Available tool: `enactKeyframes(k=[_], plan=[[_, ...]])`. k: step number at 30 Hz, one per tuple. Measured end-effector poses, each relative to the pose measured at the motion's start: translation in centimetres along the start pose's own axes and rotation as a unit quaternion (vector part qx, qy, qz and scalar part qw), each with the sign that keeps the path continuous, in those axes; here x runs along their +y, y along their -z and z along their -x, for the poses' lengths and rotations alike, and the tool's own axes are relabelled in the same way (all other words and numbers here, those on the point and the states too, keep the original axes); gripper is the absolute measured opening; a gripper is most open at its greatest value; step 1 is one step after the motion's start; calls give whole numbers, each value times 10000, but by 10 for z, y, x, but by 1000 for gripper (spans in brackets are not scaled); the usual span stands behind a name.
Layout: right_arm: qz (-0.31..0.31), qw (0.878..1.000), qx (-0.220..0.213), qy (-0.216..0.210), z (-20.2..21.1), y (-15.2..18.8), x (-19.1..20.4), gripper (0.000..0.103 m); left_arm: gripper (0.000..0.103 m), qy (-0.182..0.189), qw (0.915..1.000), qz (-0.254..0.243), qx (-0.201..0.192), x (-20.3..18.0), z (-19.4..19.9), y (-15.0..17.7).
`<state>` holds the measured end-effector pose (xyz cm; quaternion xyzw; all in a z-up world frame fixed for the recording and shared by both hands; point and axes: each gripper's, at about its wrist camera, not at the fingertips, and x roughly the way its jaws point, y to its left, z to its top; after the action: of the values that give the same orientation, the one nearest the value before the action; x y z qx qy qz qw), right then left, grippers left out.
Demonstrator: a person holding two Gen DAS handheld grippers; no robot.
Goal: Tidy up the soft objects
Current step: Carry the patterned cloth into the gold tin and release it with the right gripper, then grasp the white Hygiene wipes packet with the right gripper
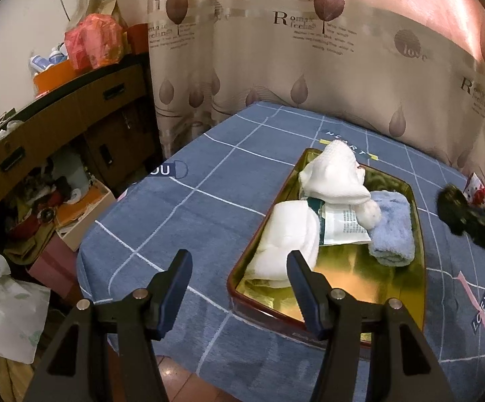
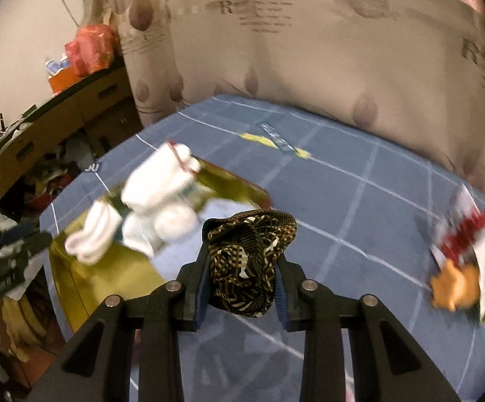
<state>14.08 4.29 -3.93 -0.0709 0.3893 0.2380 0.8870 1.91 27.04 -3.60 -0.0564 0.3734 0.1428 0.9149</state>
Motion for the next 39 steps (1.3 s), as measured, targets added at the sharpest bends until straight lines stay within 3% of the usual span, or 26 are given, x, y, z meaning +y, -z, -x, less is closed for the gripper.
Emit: enactKeyframes(k=[8, 20, 26, 28, 30, 36, 39], plan=[[269, 9994, 214, 4, -44, -31, 29, 29, 60, 180, 9996, 188, 107, 5, 0, -1], [309, 9985, 434, 137, -75, -34, 40, 31, 60, 219, 9996, 94, 143, 0, 0, -1], [289, 9988, 398, 80, -78, -33, 45, 45, 60, 192, 9997, 13, 116, -4, 1, 0], [283, 9989, 368, 82, -77, -31, 45, 56, 60, 205, 9997, 13, 127, -5, 1, 0], [272, 9990, 332, 116, -75, -28, 45, 61, 60, 214, 9997, 1, 132, -5, 0, 0], [87, 9999, 130, 20, -55, -18, 39, 72, 60, 202, 9997, -43, 130, -7, 1, 1], [18, 10000, 47, -63, -42, -11, 35, 72, 60, 185, 9997, -59, 145, -7, 0, 2]])
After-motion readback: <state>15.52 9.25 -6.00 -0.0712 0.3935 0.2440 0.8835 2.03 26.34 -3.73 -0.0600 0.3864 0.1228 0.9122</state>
